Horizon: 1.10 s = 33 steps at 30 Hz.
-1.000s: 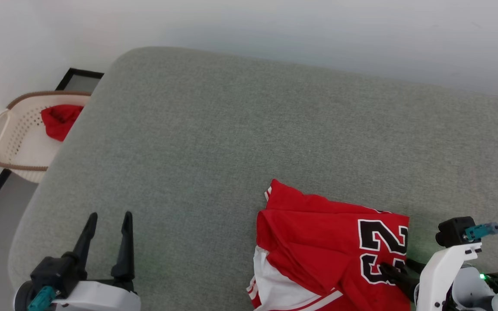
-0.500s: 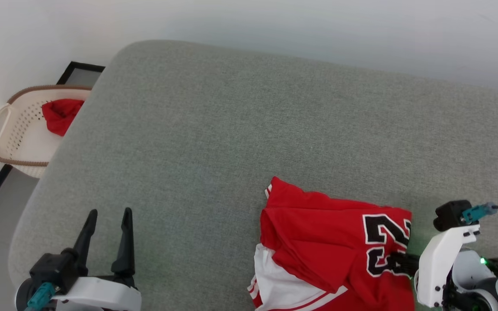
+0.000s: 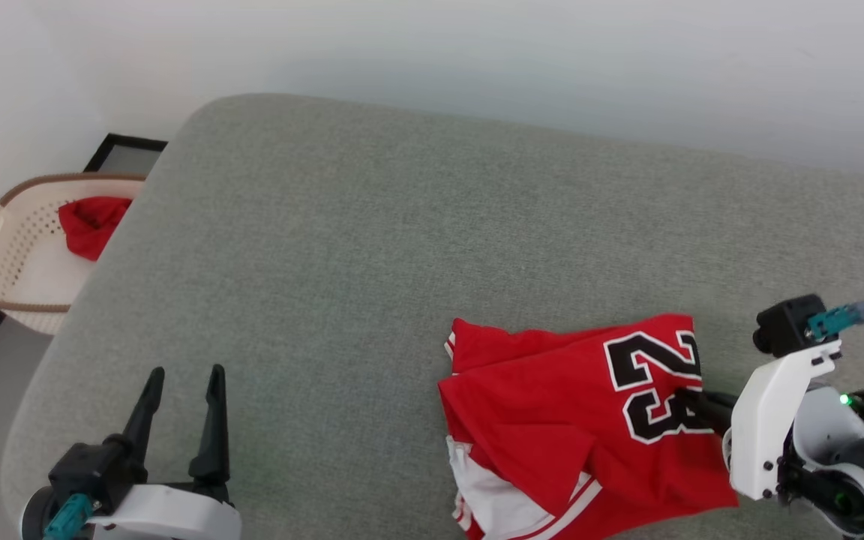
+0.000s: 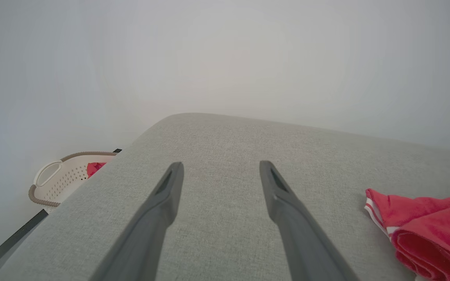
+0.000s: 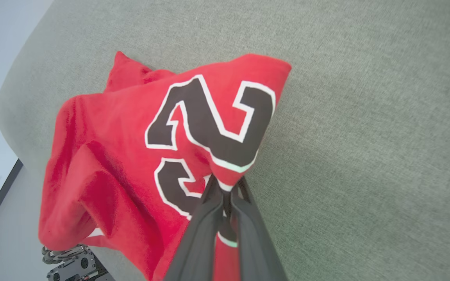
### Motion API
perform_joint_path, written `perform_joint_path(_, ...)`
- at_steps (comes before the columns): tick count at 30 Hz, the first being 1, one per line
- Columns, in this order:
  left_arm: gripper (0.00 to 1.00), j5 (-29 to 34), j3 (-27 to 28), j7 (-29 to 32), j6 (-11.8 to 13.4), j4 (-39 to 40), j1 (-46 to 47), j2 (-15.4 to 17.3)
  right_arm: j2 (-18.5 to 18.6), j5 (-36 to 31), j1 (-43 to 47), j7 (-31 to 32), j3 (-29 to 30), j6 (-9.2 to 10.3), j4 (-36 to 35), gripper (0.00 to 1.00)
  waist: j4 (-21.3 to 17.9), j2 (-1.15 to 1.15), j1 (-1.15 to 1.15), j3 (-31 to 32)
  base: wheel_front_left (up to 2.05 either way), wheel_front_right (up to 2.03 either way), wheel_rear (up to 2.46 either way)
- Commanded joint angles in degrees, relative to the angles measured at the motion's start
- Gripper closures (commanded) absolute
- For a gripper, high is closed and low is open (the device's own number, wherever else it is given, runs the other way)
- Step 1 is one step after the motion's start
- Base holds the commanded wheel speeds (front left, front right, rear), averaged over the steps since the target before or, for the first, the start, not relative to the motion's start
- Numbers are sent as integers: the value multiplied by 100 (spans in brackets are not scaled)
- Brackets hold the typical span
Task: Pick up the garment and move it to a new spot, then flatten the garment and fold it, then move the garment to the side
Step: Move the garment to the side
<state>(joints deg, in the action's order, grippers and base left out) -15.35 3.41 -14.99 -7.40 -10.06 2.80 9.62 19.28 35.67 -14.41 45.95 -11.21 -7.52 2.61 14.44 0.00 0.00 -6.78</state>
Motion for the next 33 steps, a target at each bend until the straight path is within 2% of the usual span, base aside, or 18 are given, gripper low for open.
perform_joint_path(1,0,43,-2,-20,-16,20,-47,28,64,37,-118,46,20,6,-110,100,-73,0,0,61,0,0,0)
perform_joint_path(8,0,135,-44,-20,-16,73,47,16,263,-2,-337,88,72,6,-304,100,-273,0,0,71,0,0,0)
perform_joint_path(18,0,206,-154,-19,-16,144,334,30,733,-15,-815,-185,108,6,-187,100,-889,0,0,-138,0,0,0)
perform_joint_path(25,0,253,-210,-19,-16,213,562,127,1168,39,-1207,-557,-31,6,97,100,-1469,0,0,-430,0,0,0)
perform_joint_path(33,0,285,-304,-19,-17,274,895,270,1691,65,-1712,-1265,-280,6,615,100,-2015,0,0,-785,0,0,0)
